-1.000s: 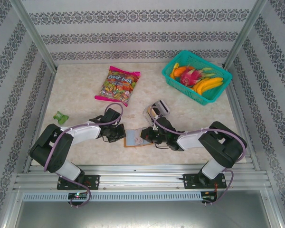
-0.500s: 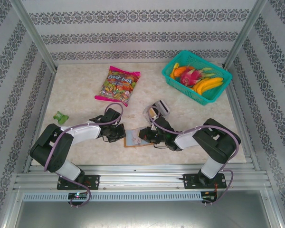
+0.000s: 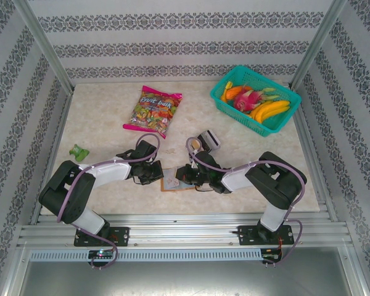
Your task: Put the credit cards into the card holder
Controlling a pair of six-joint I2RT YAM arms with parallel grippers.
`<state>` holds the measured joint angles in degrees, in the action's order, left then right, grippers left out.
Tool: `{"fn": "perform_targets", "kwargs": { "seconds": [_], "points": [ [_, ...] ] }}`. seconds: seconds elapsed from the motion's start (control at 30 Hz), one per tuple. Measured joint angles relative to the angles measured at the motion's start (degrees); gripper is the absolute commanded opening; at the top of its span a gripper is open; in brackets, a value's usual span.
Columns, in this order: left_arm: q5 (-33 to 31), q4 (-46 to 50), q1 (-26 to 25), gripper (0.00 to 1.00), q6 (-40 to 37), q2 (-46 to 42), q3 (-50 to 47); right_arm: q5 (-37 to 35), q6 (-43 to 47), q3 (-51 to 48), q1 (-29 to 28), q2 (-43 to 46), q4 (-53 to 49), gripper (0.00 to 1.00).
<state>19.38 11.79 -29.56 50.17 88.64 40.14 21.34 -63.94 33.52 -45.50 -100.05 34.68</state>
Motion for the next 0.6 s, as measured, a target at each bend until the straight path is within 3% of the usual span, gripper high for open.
{"fn": "perform_targets", "kwargs": {
  "seconds": [0.23, 0.4, 0.6],
  "points": [
    [0.0, 0.02, 0.0, 0.0, 0.0, 0.02, 0.02, 0.61, 1.33, 1.05, 0.0, 0.42, -3.28, 0.15],
    [-0.13, 0.04, -0.02, 0.0, 0.0, -0.02, 0.02, -0.7, 4.92, 1.27, 0.55, 5.25, -12.74, 0.23],
    [-0.11, 0.02, -0.02, 0.0, 0.0, -0.02, 0.02, -1.33, 8.22, 2.51, 0.92, 6.69, -19.65, 0.2]
  ]
}}
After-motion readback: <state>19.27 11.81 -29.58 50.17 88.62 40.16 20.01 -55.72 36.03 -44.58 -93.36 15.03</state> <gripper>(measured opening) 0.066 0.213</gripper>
